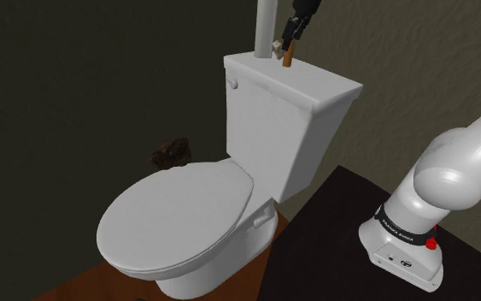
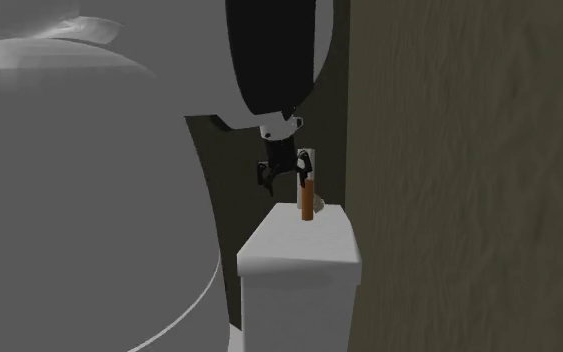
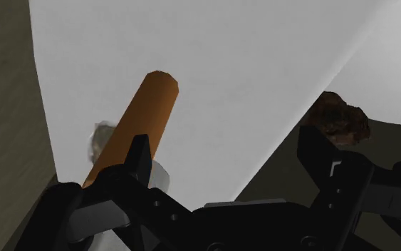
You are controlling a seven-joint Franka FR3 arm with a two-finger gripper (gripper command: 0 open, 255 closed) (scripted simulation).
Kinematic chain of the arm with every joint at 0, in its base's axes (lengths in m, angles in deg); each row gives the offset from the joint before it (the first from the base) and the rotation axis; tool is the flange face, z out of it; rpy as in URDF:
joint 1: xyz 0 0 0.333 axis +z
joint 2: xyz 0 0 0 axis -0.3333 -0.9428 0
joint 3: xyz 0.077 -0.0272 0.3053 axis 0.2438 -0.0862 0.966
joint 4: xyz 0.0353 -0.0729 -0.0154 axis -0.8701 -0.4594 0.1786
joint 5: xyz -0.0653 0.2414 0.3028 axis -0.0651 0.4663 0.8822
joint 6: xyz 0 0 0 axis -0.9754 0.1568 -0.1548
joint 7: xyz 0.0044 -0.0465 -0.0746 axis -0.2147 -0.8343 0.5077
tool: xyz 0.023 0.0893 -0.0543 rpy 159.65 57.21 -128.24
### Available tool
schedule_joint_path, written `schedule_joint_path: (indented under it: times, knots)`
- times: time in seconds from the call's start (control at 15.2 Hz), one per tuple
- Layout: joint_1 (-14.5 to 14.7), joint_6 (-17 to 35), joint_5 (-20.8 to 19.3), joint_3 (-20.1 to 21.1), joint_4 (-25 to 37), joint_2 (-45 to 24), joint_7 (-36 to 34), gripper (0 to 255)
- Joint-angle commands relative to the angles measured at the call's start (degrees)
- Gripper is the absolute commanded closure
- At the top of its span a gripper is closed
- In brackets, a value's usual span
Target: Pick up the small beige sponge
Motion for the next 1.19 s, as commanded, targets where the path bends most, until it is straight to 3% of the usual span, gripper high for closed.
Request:
schedule_joint_path:
  times: [0.0,0.53,1.12]
  knots:
    - [-0.4,1.4,-0.1,-1.1,3.2,-3.4,1.6,0]
    - [-2.1,5.5,1.7,-4.1,17.9,-17.7,6.8,0]
    - [-2.2,11.3,1.2,-4.2,12.1,-17.7,6.0,0]
